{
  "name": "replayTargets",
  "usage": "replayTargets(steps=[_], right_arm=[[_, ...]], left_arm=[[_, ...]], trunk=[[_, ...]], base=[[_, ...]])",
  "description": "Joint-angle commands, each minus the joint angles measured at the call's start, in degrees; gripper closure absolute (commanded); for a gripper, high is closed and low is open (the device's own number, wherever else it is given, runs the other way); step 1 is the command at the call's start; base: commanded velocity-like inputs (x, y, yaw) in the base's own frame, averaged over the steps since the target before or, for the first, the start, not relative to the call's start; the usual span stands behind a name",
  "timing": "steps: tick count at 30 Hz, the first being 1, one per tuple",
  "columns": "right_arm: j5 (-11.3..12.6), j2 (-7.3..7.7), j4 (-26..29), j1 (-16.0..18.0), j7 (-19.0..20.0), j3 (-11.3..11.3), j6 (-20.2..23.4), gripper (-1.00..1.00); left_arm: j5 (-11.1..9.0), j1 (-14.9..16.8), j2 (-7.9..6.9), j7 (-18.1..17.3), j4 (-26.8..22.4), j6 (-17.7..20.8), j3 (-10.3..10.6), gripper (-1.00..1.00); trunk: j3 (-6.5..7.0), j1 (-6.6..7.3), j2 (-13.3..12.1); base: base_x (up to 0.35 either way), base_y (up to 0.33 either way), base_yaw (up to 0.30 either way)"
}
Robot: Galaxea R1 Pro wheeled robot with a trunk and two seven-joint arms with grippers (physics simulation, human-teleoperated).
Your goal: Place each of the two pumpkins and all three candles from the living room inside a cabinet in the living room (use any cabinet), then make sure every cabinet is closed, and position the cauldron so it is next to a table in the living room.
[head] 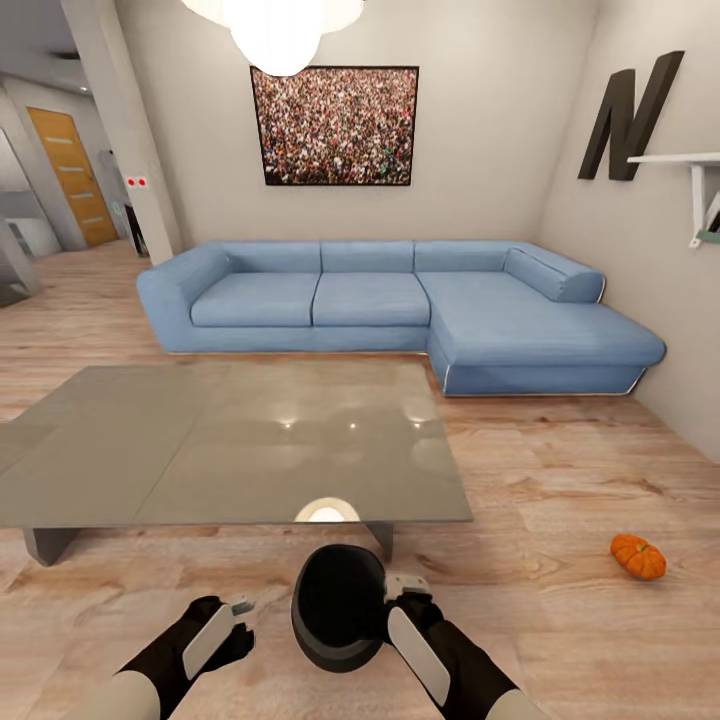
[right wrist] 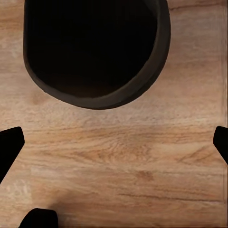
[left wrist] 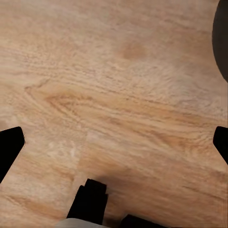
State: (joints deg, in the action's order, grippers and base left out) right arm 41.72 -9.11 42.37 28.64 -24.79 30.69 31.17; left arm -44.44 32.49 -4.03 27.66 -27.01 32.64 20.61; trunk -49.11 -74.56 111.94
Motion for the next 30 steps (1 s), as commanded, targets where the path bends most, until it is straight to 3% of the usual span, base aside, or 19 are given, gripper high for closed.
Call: replayTargets(steps=[1, 5, 9, 17, 30], right_arm=[[0.55, 0.02, -0.86, 0.04, -0.53, 0.22, -0.6, -1.0], [0.48, 0.03, -3.94, 0.01, -0.45, 0.31, -4.87, -1.0], [0.04, 0.05, -6.44, 0.01, -0.4, 0.43, -6.44, -1.0], [-0.2, 0.06, -11.33, -0.07, -0.35, 0.6, -11.86, -1.0], [-0.15, 0.06, -12.38, -0.08, -0.41, 0.6, -13.4, -1.0]], left_arm=[[-0.65, 0.03, -0.04, 0.49, 0.73, -1.27, 0.5, -1.0], [-0.84, 0.03, 0.23, 0.32, 4.46, -5.72, 0.56, -1.0], [-0.97, 0.03, 0.39, 0.29, 6.29, -9.64, 0.65, -1.0], [-1.01, 0.03, 0.76, 0.21, 8.6, -11.35, 0.74, -1.0], [-1.1, 0.03, 1.16, 0.2, 9.28, -14.33, 0.83, -1.0]], trunk=[[0.13, 0.23, -0.39], [0.85, 1.11, -1.99], [1.57, 1.99, -3.6], [3.01, 3.75, -6.81], [5.34, 6.6, -12.02]], base=[[0.0, 0.0, 0.0], [0.0, 0.0, 0.0], [0.0, 0.0, 0.0], [0.0, 0.0, 0.0], [0.0, 0.0, 0.0]])
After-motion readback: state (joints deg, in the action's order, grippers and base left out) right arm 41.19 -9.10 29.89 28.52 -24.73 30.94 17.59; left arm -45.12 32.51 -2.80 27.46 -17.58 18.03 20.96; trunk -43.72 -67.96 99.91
